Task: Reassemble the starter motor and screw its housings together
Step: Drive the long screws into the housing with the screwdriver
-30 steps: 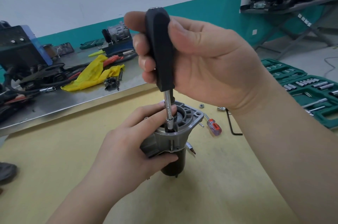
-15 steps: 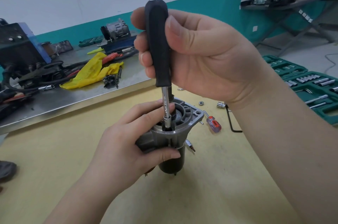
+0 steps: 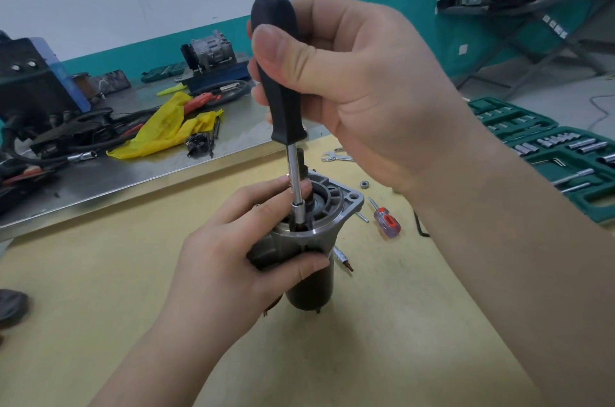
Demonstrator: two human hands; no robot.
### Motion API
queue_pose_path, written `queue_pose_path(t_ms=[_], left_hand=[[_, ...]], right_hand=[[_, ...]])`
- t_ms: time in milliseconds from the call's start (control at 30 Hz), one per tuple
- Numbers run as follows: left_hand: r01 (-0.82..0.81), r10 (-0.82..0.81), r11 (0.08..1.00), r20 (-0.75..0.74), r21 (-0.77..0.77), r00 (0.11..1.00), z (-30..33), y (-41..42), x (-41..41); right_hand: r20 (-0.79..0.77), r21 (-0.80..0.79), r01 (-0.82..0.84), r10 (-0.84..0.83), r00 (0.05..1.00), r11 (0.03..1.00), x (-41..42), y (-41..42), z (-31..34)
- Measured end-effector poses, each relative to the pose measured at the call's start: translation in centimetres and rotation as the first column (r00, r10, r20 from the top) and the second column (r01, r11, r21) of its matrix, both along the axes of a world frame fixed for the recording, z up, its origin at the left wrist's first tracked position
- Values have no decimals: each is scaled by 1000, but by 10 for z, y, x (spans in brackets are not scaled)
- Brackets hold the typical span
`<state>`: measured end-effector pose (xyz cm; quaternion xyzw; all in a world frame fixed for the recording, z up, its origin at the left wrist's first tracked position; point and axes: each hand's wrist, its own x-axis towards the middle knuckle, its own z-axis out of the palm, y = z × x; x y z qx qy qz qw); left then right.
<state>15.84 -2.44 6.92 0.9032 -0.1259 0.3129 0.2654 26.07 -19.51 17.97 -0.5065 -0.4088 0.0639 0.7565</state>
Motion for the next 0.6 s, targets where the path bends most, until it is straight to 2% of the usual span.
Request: queue_pose_path(t_ms=[167,367,500,600], left_hand=[[-14,14,1000,-9,24,1000,0,-2,0],[-16,17,1000,-13,27,1000,1,-2,1],[-23,23,999,-5,46,1000,-1,1,0],[-58,49,993,-96,-99,994,-1,3,-6]], right_hand=[[45,25,-30,29,999,999,2,-3,-2],[69,226,-42,27,997,973,4,-7,-1],[71,300,194,-225,972,934,18,-8,-2],[53,288,433,-466,883,854,39,-4,-11]])
